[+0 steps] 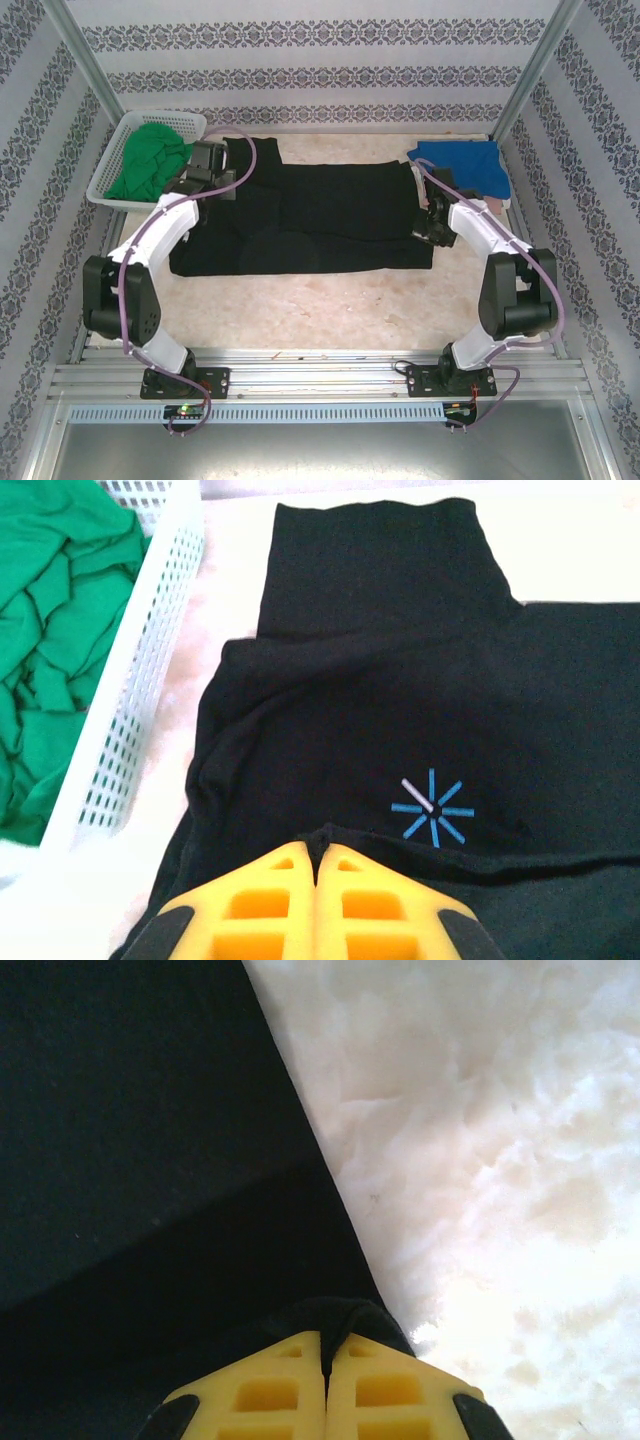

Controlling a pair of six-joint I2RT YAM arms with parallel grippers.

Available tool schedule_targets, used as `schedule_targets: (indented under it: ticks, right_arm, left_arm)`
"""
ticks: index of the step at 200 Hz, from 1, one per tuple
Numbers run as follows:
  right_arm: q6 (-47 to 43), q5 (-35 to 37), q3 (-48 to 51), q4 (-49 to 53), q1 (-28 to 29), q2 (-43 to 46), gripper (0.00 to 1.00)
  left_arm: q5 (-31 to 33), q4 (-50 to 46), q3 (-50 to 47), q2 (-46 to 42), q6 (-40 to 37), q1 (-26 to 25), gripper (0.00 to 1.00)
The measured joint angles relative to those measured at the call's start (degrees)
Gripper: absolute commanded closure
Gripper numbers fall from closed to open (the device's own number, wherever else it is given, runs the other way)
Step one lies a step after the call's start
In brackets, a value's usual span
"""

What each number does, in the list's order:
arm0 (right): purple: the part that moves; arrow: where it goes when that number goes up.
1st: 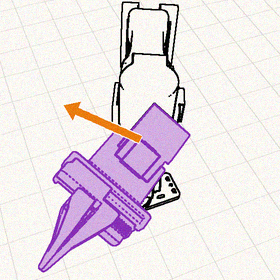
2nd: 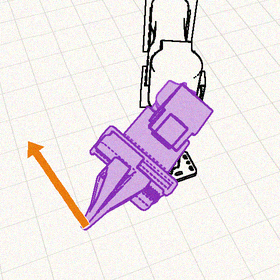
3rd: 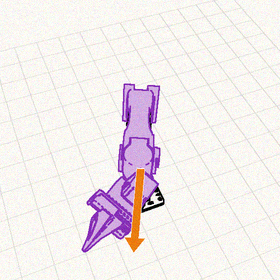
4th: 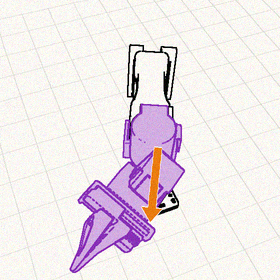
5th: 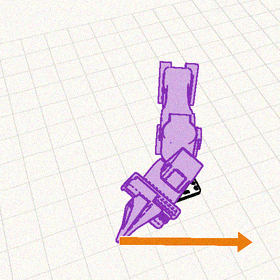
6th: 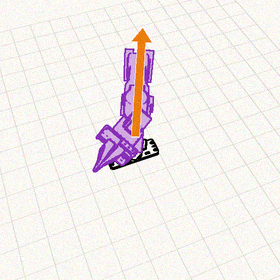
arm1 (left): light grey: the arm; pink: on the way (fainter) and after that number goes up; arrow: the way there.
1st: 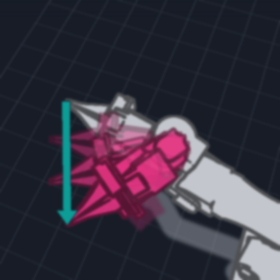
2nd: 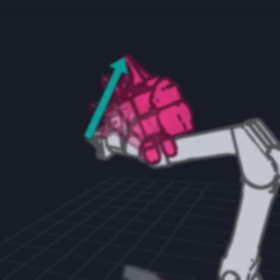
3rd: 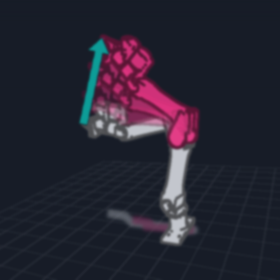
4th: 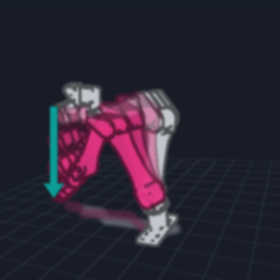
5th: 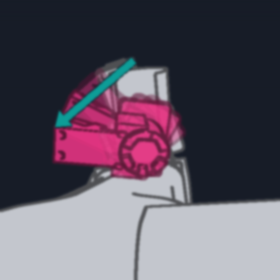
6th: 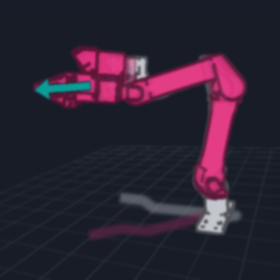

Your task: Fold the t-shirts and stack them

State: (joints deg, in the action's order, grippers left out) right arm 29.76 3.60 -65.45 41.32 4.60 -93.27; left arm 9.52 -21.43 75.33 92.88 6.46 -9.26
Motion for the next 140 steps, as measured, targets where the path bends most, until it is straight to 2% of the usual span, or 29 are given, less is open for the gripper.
schedule_targets:
  ticks: [41, 84, 140]
  right_arm:
    - [-0.04, -0.04, -3.96, -1.14, -0.02, -7.13, 0.98]
    - [-0.22, -0.02, -6.86, -0.98, 0.0, -10.84, 0.97]
    - [-1.49, 0.0, -10.34, -0.37, 0.0, -12.17, 0.9]
  left_arm:
    - [-0.02, -0.04, 5.11, 7.08, -0.2, 0.0, 1.0]
    - [0.26, -0.55, 7.23, 10.93, -0.46, 0.02, 1.0]
    - [1.29, -1.22, 10.32, 13.27, -1.55, 1.01, 1.0]
